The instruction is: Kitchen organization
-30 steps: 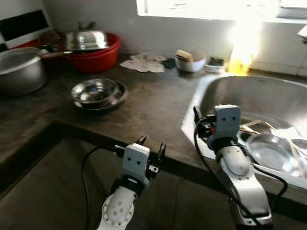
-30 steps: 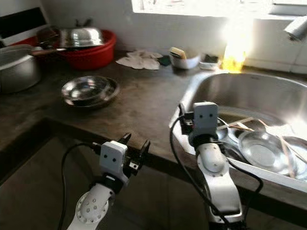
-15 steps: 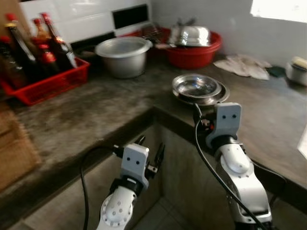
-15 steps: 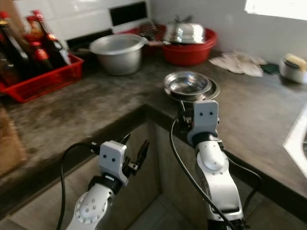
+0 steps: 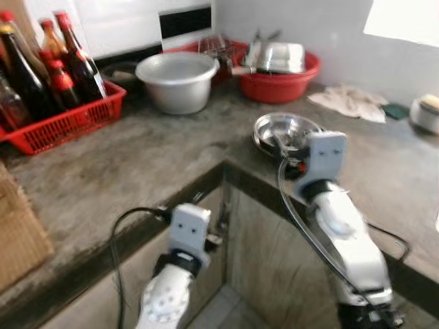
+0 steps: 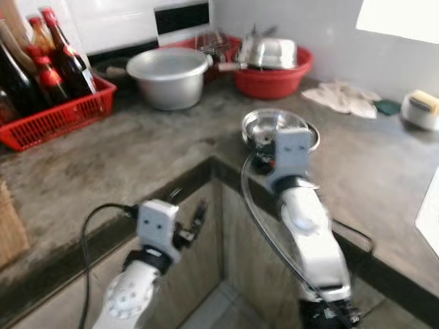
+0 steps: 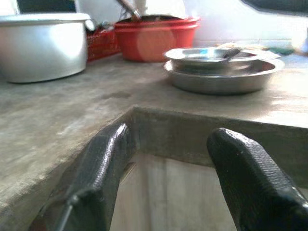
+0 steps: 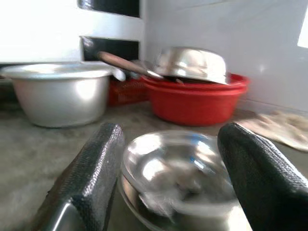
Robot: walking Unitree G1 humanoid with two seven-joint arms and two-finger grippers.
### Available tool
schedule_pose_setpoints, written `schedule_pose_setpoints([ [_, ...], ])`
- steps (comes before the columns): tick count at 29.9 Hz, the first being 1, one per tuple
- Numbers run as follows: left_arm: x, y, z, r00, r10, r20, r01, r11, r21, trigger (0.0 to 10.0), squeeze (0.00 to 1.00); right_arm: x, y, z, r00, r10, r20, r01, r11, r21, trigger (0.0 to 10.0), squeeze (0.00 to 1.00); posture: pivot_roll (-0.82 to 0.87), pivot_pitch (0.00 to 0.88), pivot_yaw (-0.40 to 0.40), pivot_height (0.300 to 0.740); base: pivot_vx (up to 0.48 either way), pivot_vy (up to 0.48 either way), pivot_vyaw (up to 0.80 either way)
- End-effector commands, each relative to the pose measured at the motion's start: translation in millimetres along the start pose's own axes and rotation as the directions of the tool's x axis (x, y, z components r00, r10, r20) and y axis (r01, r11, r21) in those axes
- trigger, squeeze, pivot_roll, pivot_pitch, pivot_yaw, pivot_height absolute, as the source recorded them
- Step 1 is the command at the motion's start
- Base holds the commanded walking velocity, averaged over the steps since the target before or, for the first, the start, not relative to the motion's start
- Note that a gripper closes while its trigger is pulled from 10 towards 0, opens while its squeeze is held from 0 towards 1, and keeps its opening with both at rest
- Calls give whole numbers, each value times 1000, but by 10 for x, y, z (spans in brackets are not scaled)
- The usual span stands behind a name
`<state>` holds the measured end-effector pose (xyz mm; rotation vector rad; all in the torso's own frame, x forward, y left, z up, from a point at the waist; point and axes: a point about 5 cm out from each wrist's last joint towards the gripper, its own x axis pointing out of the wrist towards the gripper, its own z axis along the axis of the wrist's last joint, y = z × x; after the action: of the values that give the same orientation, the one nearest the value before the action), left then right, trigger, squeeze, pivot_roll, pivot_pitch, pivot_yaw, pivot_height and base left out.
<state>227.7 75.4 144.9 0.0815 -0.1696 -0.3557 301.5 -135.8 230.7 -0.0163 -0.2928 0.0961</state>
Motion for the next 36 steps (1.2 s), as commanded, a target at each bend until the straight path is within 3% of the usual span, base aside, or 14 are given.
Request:
schedule_pose_setpoints([
  [1, -32, 33, -41, 1000, 10, -20, -10, 1000, 4, 10000, 0, 35, 99, 10, 998, 55, 14, -55, 998, 18, 10000, 0, 39, 77, -36, 740, 0, 0, 0],
  [14, -126, -114, -99, 996, -77, -41, 74, 996, -58, 10000, 0, 129, 200, -26, 978, 207, 15, -207, 978, 4, 10000, 0, 44, 73, -46, 740, 0, 0, 0],
  [21, -150, -169, -81, 993, -118, -18, 116, 990, -80, 10000, 0, 148, 212, -180, 970, 241, -25, -243, 965, -97, 10000, 0, 43, 68, -42, 740, 0, 0, 0],
  [23, -149, -180, -74, 992, -127, -14, 125, 989, -82, 10000, 0, 155, 199, -195, 972, 233, -30, -234, 966, -112, 10000, 55, 43, 68, -44, 740, 0, 0, 0],
  [24, -151, -186, -70, 991, -130, -13, 129, 988, -82, 10000, 0, 158, 188, -206, 974, 224, -32, -227, 967, -120, 10000, 894, 42, 68, -41, 740, 0, 0, 0],
  [25, -152, -190, -67, 991, -131, -11, 130, 988, -82, 10000, 0, 156, 179, -214, 975, 219, -30, -221, 967, -131, 10000, 1000, 42, 68, -41, 740, 0, 0, 0],
  [29, -149, -197, -61, 991, -135, -8, 134, 987, -85, 10000, 0, 146, 158, -226, 980, 200, -25, -201, 965, -168, 10000, 1000, 44, 72, -44, 740, 0, 0, 0],
  [30, -148, -199, -62, 990, -138, -8, 137, 987, -88, 10000, 0, 137, 138, -245, 983, 182, -30, -184, 965, -184, 10000, 882, 39, 79, -42, 740, 0, 0, 0],
  [31, -148, -199, -62, 990, -138, -8, 137, 987, -88, 10000, 0, 137, 138, -245, 983, 182, -30, -184, 965, -184, 10000, 882, 39, 79, -42, 740, 0, 0, 0],
  [32, -149, -202, -63, 990, -142, -8, 140, 986, -90, 10000, 0, 125, 110, -275, 987, 158, -38, -162, 968, -192, 10000, 0, 39, 80, -41, 740, 0, 0, 0],
  [36, -149, -215, -56, 988, -155, -3, 154, 984, -92, 10000, 0, 102, 69, -353, 990, 126, -67, -136, 972, -192, 10000, 0, 38, 81, -40, 740, 0, 0, 0],
])
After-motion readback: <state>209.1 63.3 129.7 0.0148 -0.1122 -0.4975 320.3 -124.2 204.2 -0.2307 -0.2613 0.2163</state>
